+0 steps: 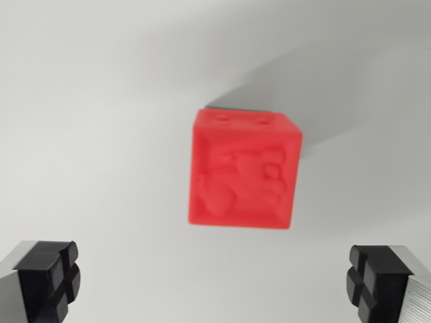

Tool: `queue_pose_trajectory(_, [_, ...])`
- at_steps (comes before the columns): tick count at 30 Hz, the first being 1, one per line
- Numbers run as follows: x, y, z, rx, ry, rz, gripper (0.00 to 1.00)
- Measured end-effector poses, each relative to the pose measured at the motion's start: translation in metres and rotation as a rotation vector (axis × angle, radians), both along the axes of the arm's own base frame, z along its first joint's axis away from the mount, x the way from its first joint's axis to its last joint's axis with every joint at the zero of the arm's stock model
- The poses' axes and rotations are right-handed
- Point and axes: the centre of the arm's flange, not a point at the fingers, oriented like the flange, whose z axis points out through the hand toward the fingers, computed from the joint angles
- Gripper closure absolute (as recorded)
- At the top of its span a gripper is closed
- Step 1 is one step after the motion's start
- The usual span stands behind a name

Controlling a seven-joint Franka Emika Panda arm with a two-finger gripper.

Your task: Destack cube

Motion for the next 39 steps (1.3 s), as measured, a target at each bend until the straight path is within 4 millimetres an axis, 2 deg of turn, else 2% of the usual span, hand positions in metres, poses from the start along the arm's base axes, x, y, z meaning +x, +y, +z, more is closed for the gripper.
queue_pose_trajectory(7, [-0.002,-0.015,-0.026,0.003,0.002,-0.037,0.0])
queue_pose_trajectory(21, [-0.002,-0.013,-0.082,0.001,0.004,-0.04,0.0])
queue_pose_trajectory(33, [-0.003,-0.013,-0.105,0.002,0.003,-0.04,0.0])
queue_pose_trajectory(34, [-0.003,-0.013,-0.106,0.002,0.003,-0.04,1.0])
queue_pose_trajectory(39, [-0.002,-0.013,-0.106,0.002,0.002,-0.04,1.0])
